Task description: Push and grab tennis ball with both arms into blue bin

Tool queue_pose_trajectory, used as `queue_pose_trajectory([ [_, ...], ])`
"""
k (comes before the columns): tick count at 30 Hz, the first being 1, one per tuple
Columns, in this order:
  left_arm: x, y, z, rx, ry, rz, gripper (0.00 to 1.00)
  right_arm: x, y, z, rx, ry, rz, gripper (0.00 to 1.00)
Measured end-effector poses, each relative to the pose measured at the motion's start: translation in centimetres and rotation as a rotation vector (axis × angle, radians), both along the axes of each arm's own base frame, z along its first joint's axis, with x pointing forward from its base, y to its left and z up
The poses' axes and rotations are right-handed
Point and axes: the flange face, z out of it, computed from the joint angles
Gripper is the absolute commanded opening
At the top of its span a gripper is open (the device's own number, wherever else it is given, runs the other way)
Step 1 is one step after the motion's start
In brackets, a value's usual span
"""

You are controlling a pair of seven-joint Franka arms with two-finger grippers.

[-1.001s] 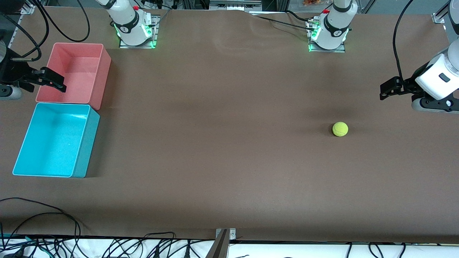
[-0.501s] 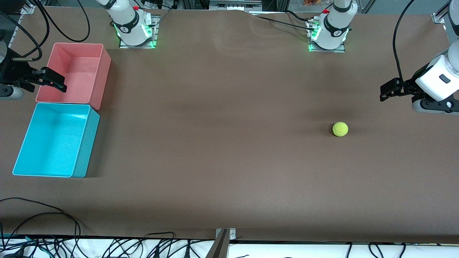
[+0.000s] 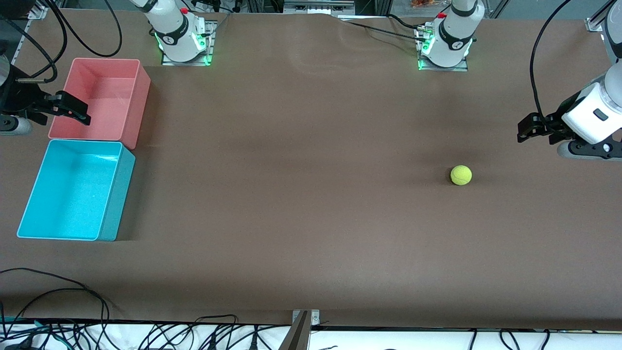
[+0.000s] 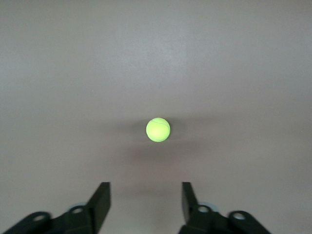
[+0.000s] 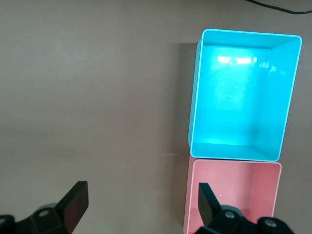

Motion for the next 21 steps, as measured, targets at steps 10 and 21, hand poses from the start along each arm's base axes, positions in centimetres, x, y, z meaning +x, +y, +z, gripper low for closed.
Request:
queue_pose_trajectory([
  [10, 0.0, 0.3, -0.2, 0.008, 0.003, 0.087, 0.0, 0.0, 0.0, 0.0, 0.0, 0.0, 0.0, 1.0],
  [21, 0.8, 1.7, -2.4, 0.043, 0.036, 0.403, 0.0, 0.0, 0.0, 0.0, 0.0, 0.0, 0.0, 1.0],
])
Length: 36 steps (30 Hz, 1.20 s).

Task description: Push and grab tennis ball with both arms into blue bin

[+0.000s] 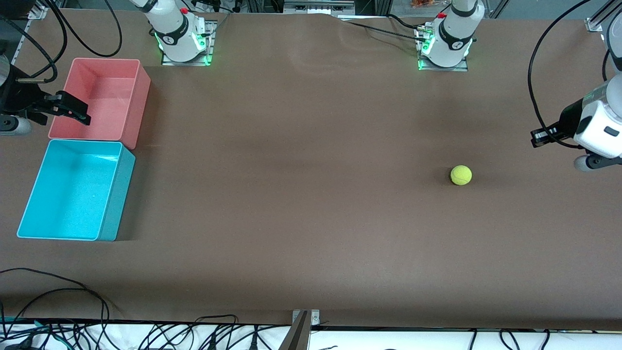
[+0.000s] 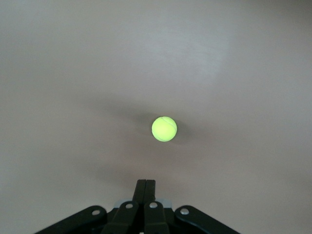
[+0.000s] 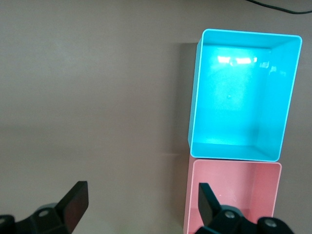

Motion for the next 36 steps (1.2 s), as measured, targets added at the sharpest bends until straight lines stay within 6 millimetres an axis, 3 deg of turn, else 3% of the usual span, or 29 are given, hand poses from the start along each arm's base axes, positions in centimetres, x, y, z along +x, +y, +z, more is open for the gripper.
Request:
queue_pose_trajectory([
  [11, 1.8, 0.9, -5.6, 0.085, 0.065, 0.508, 0.0, 0.0, 0.0, 0.0, 0.0, 0.0, 0.0, 1.0],
  [17, 1.9, 1.8, -10.8, 0.133, 0.072, 0.774, 0.0, 0.0, 0.0, 0.0, 0.0, 0.0, 0.0, 1.0],
  [25, 0.0, 4.8, -18.7, 0.163, 0.083, 0.972, 0.0, 0.0, 0.0, 0.0, 0.0, 0.0, 0.0, 1.0],
  [30, -1.5, 6.6, -22.6, 0.155, 0.054, 1.049, 0.0, 0.0, 0.0, 0.0, 0.0, 0.0, 0.0, 1.0],
  [36, -3.5, 7.2, -27.0, 0.136, 0.011, 1.095, 0.0, 0.0, 0.0, 0.0, 0.0, 0.0, 0.0, 1.0],
])
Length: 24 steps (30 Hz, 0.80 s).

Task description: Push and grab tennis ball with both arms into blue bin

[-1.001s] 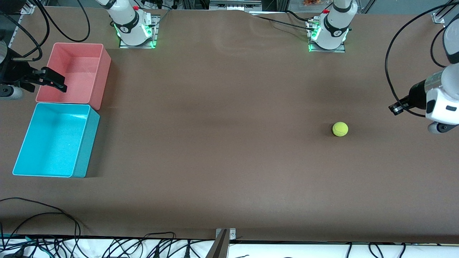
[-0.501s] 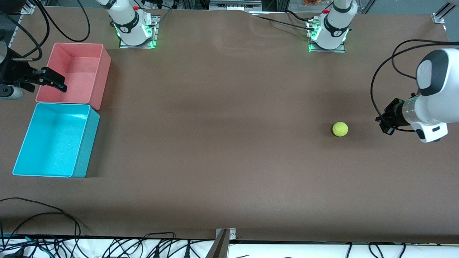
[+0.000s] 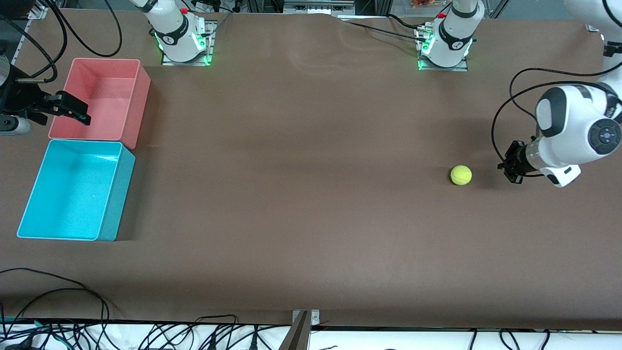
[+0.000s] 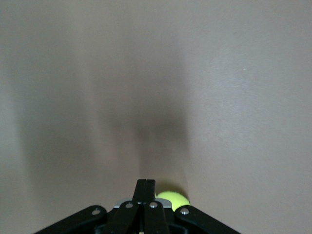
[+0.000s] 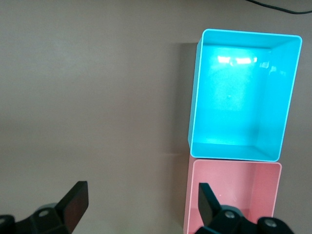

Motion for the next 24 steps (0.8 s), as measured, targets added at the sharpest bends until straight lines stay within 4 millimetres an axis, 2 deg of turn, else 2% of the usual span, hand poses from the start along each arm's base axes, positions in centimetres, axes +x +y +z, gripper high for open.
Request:
queue_pose_trajectory([
  [6, -1.4, 0.3, -4.2, 0.007, -0.029, 0.057, 0.0, 0.0, 0.0, 0.0, 0.0, 0.0, 0.0, 1.0],
  [12, -1.7, 0.4, -7.1, 0.008, -0.055, 0.076, 0.0, 0.0, 0.0, 0.0, 0.0, 0.0, 0.0, 1.0],
  [19, -1.9, 0.3, -9.0, 0.009, -0.071, 0.094, 0.0, 0.0, 0.0, 0.0, 0.0, 0.0, 0.0, 1.0],
  [24, -1.9, 0.4, -9.3, 0.009, -0.073, 0.096, 0.0, 0.0, 0.0, 0.0, 0.0, 0.0, 0.001, 1.0],
])
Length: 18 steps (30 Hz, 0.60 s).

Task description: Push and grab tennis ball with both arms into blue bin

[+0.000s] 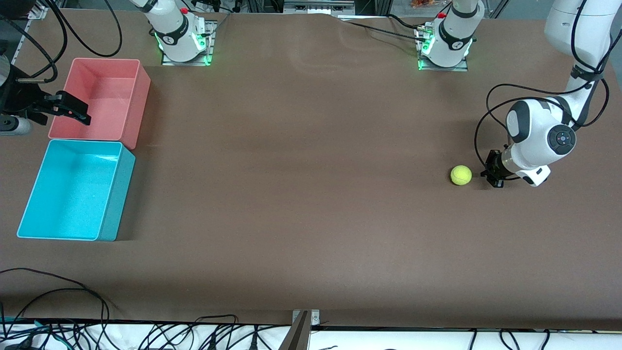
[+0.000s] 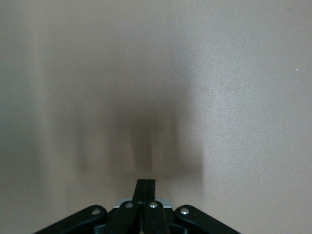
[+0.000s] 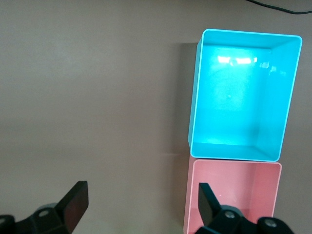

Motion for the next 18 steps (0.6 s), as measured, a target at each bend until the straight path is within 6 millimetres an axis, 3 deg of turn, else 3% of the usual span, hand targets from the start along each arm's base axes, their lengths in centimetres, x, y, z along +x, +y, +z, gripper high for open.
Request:
queue_pose_trajectory([
  [6, -0.3, 1.8, 0.0, 0.04, 0.005, -0.033, 0.0, 0.0, 0.0, 0.0, 0.0, 0.0, 0.0, 1.0],
  [18, -2.5, 10.5, 0.1, 0.123, 0.02, -0.054, 0.0, 0.0, 0.0, 0.0, 0.0, 0.0, 0.0, 1.0],
])
